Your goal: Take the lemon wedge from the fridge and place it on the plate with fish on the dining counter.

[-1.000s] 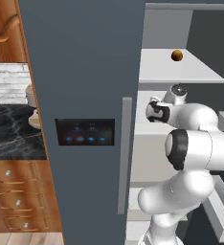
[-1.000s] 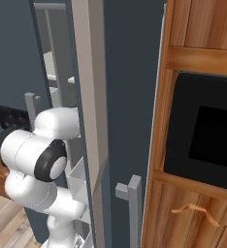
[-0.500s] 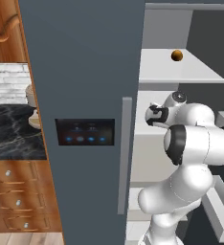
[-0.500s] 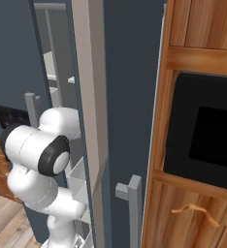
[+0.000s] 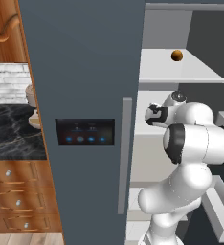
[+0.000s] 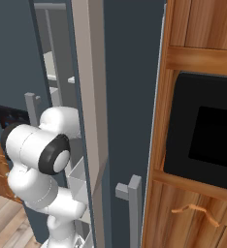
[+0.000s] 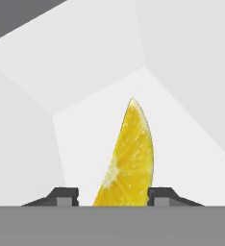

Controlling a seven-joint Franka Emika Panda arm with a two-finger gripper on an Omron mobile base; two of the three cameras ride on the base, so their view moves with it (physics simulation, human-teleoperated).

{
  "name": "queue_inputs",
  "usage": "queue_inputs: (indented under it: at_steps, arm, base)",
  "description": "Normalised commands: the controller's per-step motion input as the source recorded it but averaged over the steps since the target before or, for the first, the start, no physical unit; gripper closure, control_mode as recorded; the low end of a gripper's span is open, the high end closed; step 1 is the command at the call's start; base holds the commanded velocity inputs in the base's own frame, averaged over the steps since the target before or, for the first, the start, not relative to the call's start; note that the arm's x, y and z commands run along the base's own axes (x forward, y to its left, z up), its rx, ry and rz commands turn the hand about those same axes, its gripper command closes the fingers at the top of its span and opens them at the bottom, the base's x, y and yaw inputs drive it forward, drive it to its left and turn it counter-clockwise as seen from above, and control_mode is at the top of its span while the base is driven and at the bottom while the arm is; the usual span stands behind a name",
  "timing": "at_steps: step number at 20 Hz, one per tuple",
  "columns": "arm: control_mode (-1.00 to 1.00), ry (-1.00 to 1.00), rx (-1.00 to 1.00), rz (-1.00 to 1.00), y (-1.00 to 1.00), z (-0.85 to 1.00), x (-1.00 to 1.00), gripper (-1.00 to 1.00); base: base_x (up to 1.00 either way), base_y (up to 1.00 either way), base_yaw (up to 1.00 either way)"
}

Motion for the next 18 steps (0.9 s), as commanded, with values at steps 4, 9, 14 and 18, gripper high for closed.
queue_inputs:
  at_steps: [4, 9, 14, 18]
  arm:
    - [-1.0, 0.0, 0.0, 0.0, 0.0, 0.0, 0.0, 1.0]
    - [-1.0, 0.0, 0.0, 0.0, 0.05, 0.4, -0.25, 1.0]
    - [-1.0, 0.0, 0.0, 0.0, 0.21, 1.0, -0.84, 1.0]
    - [-1.0, 0.14, 0.0, 0.0, 0.47, 1.0, -0.99, 1.0]
  base:
    - [0.0, 0.0, 0.0]
    - [0.0, 0.0, 0.0]
    - [0.0, 0.0, 0.0]
    - [0.0, 0.0, 0.0]
